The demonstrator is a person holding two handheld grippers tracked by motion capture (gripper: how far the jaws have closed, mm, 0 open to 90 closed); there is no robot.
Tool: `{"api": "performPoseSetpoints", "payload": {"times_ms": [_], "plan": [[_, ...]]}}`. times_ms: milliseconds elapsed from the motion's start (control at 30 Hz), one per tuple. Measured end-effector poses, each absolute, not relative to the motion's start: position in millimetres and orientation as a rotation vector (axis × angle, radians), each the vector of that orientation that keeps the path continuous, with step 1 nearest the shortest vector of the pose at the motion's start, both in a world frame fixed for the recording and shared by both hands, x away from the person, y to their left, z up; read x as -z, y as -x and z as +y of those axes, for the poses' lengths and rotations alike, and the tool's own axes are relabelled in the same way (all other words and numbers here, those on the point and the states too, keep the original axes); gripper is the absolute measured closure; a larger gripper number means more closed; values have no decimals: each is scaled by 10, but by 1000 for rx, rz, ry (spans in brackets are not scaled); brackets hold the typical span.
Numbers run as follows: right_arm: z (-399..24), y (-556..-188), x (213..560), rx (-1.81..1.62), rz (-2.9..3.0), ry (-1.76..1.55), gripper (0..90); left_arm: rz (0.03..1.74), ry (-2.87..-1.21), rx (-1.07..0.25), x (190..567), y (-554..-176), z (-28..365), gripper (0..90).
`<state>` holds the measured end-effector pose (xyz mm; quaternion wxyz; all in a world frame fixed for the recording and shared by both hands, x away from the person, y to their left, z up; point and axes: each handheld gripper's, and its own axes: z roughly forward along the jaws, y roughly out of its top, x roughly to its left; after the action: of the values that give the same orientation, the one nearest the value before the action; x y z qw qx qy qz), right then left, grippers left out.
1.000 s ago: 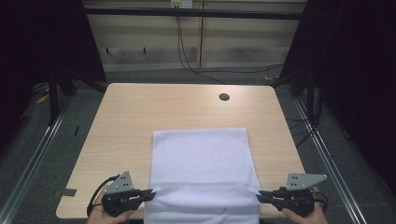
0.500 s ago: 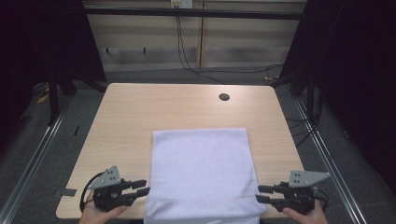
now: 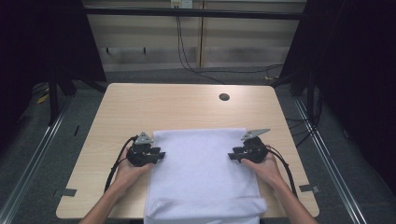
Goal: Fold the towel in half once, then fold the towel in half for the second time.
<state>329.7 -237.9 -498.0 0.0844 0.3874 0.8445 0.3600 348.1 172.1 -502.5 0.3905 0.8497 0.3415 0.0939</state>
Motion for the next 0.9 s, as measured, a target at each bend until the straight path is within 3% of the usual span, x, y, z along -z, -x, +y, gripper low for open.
{"api": "performPoseSetpoints", "payload": {"times_ms": [167,200,300,400,600,667,700,733,900], "plan": [[-2367,-3189,4964,-1034,2537,-1131,625,844,-2158,-195,5026,-3366,1824,730],[-2374,-3096,4955,-1008,2542,-1107,682,836,-2167,-191,5022,-3340,1843,754],[-2367,-3005,4964,-1023,2531,-1104,712,816,-2193,-218,5009,-3239,1833,770],[-2328,-2896,4943,-997,2557,-1083,787,797,-2220,-223,4989,-3165,1805,847],[-2329,-2630,4928,-1022,2601,-1080,805,776,-2207,-158,4995,-2999,1885,849],[-2331,-2539,4910,-1019,2621,-1054,713,776,-2212,-156,4984,-2965,1888,821],[-2331,-2539,4910,-1019,2621,-1054,713,762,-2217,-167,4980,-2952,1878,821],[-2395,-2575,4865,-1066,2556,-1060,622,752,-2213,-149,4972,-2956,1869,781],[-2640,-2825,4704,-1079,2405,-1140,557,793,-2085,-125,4841,-3102,1950,690]]}}
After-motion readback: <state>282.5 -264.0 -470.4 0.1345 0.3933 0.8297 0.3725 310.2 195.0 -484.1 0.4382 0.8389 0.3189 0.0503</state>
